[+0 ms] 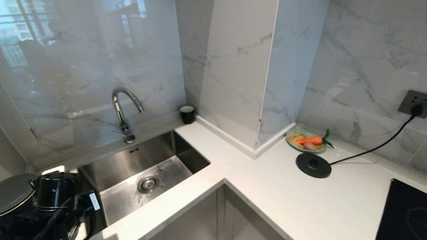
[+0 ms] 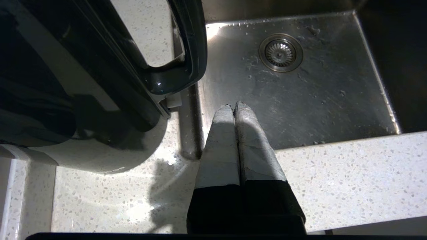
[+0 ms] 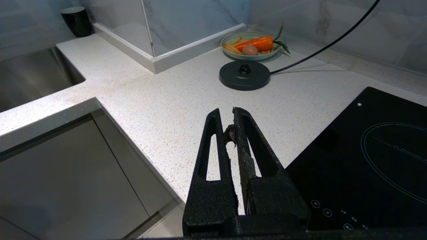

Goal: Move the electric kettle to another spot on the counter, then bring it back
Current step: Grab the kettle

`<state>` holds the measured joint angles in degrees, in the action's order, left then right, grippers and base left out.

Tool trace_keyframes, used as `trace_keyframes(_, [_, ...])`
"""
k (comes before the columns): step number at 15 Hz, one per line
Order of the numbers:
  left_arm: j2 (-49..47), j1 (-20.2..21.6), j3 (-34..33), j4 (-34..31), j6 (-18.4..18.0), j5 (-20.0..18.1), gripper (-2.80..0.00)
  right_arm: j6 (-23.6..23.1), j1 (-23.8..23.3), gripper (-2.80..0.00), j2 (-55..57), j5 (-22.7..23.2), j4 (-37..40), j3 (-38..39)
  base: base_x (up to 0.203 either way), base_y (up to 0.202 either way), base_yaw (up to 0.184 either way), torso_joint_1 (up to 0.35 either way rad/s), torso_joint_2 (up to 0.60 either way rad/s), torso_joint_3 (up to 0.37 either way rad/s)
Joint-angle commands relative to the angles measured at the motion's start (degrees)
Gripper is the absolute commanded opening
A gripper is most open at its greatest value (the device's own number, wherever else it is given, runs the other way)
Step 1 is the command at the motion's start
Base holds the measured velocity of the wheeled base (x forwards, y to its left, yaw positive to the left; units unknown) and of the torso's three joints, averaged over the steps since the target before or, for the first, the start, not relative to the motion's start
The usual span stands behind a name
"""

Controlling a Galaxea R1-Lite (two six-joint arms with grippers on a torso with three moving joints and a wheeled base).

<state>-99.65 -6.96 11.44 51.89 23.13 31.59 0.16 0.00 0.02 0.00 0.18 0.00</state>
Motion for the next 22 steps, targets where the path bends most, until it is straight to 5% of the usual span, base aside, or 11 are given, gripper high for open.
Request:
trace_keyframes(1, [-2.2,0.2,0.9,0.4,0.2,0.3,0.00,-0.1,0.0,-2.80,0.1,0.0,0.0,0.0,0.000,0.000,0.000,0.000,0.00,0.000])
trace_keyframes(6, [-3.5,5.5,2.9,0.4,-2.0,-0.1,0.00,-0.1,0.0,-2.80,0.1,0.0,0.0,0.0,0.000,0.000,0.000,0.000,0.00,0.000])
trace_keyframes(16, [-8.3,5.6,6.2,1.2,-1.4,-0.5,0.00,-0.1,0.0,-2.80,0.1,0.0,0.0,0.0,0.000,0.000,0.000,0.000,0.00,0.000])
trace_keyframes(22, [-16.6,7.0,-1.2,24.2,-1.7,-2.8,0.00,-0.1,0.0,-2.80,0.1,0.0,0.0,0.0,0.000,0.000,0.000,0.000,0.00,0.000])
